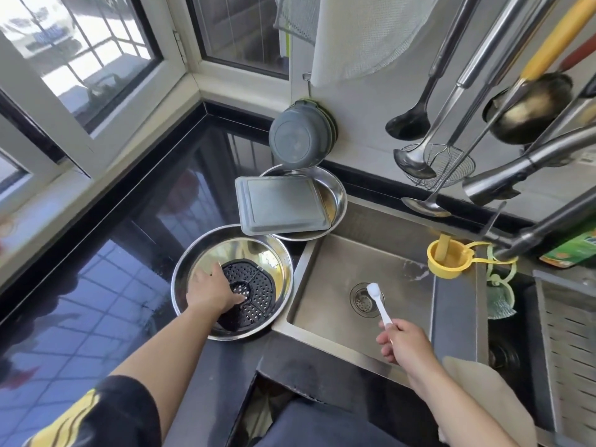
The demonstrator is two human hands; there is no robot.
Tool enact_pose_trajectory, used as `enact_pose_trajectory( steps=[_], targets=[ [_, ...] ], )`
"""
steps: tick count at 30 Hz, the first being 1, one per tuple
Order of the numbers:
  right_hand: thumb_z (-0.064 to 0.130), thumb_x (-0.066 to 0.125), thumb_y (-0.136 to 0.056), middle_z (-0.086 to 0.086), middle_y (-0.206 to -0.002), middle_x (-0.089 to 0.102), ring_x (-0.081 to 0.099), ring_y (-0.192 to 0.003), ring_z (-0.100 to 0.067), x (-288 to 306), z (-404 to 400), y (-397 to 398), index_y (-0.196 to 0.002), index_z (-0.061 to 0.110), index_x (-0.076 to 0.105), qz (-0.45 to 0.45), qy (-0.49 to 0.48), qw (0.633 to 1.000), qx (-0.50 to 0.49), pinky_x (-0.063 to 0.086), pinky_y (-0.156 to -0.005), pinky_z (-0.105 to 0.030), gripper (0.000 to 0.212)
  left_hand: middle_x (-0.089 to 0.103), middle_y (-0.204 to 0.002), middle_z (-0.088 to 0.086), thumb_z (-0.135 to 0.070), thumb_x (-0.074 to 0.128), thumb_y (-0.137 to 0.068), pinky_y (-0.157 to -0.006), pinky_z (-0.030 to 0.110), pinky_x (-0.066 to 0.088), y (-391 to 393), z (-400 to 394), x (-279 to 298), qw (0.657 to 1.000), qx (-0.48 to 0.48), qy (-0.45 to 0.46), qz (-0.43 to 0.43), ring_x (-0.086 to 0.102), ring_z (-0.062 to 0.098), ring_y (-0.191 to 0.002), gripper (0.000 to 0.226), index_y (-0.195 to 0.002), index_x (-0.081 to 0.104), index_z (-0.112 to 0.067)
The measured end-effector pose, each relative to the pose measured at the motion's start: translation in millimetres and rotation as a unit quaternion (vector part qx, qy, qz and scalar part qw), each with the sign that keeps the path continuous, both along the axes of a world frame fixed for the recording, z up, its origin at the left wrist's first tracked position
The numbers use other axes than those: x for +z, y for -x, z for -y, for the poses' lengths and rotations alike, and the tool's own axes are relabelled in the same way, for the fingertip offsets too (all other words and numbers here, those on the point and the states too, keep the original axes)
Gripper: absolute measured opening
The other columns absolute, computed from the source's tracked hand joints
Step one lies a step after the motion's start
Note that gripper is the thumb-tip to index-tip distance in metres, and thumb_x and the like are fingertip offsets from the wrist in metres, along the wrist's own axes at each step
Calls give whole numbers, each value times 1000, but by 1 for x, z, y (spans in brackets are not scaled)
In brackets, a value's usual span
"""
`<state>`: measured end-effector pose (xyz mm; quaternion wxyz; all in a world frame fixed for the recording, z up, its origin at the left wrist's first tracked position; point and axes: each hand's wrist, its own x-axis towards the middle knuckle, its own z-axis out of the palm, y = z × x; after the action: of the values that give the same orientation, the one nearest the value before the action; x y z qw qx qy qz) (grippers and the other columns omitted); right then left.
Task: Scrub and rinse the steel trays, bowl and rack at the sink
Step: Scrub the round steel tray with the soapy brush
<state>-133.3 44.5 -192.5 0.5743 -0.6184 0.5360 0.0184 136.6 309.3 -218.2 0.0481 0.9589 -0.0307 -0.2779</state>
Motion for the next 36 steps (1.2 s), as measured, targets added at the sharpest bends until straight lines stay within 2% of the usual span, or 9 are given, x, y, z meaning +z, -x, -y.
enact_pose_trajectory(
  steps=[3,6,8,10,14,20,28,31,36],
  targets=[
    [9,41,-107,-11,-77,61,49,-56,-19,2,0,1,-100,7,64,-2,-5,1000,-6,42,-53,-29,24,43,-149,20,-49,88,-75,-112,50,41,3,0,1,997,57,51,4,41,37,-142,102,-153,32,-13],
    [7,41,-107,-12,-77,60,47,-56,-19,7,1,-3,-99,5,63,7,-11,1000,-11,40,-52,-29,24,67,-112,19,-22,83,-83,-96,46,54,4,-11,2,968,165,182,40,64,39,-112,48,-121,61,-4],
    [7,41,-107,-12,-78,60,47,-56,-19,9,3,-6,-98,5,63,9,-15,1000,-14,39,-52,-29,24,69,-85,15,-6,67,-93,-79,44,58,5,-23,9,912,277,301,13,69,36,-86,12,-102,68,3],
    [7,42,-107,-12,-77,61,49,-56,-19,8,5,-9,-99,5,64,7,-18,1000,-16,40,-53,-30,24,66,-82,13,2,54,-101,-67,37,55,12,-31,27,849,353,390,-61,62,28,-72,13,-103,67,2],
    [7,43,-107,-13,-76,61,49,-55,-19,4,10,-12,-99,4,64,3,-26,999,-21,41,-51,-29,23,66,-88,13,6,51,-103,-64,40,57,25,-40,69,816,353,448,-93,62,24,-71,16,-100,61,-5],
    [6,43,-106,-14,-76,61,48,-54,-19,3,17,-14,-101,3,64,-10,-29,998,-47,38,-51,-29,22,68,-93,14,7,54,-100,-61,37,64,-9,-9,97,719,392,556,-138,65,23,-76,17,-107,62,-6],
    [6,43,-107,-15,-79,59,47,-56,-20,26,12,-4,-99,5,63,-2,-9,996,-93,38,-50,-29,22,66,-89,20,18,49,-94,-43,41,58,-85,107,85,677,428,568,-188,73,29,-69,28,-119,53,5],
    [7,44,-107,-14,-79,61,49,-57,-21,32,10,5,-99,6,65,-6,10,994,-109,40,-52,-29,22,67,-87,20,20,46,-94,-38,38,55,-98,129,75,694,426,558,-156,73,27,-60,34,-123,50,4],
    [5,44,-107,-15,-79,61,48,-53,-18,38,4,13,-101,5,64,3,14,991,-130,38,-49,-27,21,72,-103,22,17,47,-91,-45,40,59,-111,130,54,705,430,544,-148,73,30,-74,36,-123,55,4]
  ],
)
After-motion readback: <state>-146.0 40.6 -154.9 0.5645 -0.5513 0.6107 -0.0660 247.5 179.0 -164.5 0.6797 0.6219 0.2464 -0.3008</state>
